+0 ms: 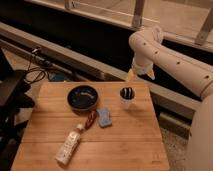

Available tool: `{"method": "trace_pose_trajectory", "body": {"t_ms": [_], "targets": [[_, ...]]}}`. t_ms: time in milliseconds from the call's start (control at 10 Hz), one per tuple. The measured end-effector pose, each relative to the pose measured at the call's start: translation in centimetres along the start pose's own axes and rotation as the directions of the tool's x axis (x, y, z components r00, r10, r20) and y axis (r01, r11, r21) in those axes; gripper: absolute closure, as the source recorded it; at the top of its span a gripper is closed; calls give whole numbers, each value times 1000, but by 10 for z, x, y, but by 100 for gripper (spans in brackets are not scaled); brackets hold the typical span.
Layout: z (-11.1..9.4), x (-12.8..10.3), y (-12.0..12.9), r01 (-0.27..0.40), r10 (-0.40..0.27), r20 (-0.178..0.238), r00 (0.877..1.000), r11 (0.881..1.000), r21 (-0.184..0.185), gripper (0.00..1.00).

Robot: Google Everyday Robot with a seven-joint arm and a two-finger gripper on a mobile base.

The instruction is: Place the white sponge in the ceramic bowl

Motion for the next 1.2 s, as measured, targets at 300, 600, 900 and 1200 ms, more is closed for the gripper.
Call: {"method": "trace_pose_trajectory", "body": {"t_ms": [300, 600, 900, 1200], "targets": [[-11, -7, 65, 85, -81, 60, 995, 995, -56, 20], [-5, -3, 135, 167, -157, 95, 983, 979, -113, 20], [-4, -1, 156, 143, -136, 83, 987, 985, -92, 20], [15, 29, 157, 98, -93, 70, 993, 992, -78, 20]]}}
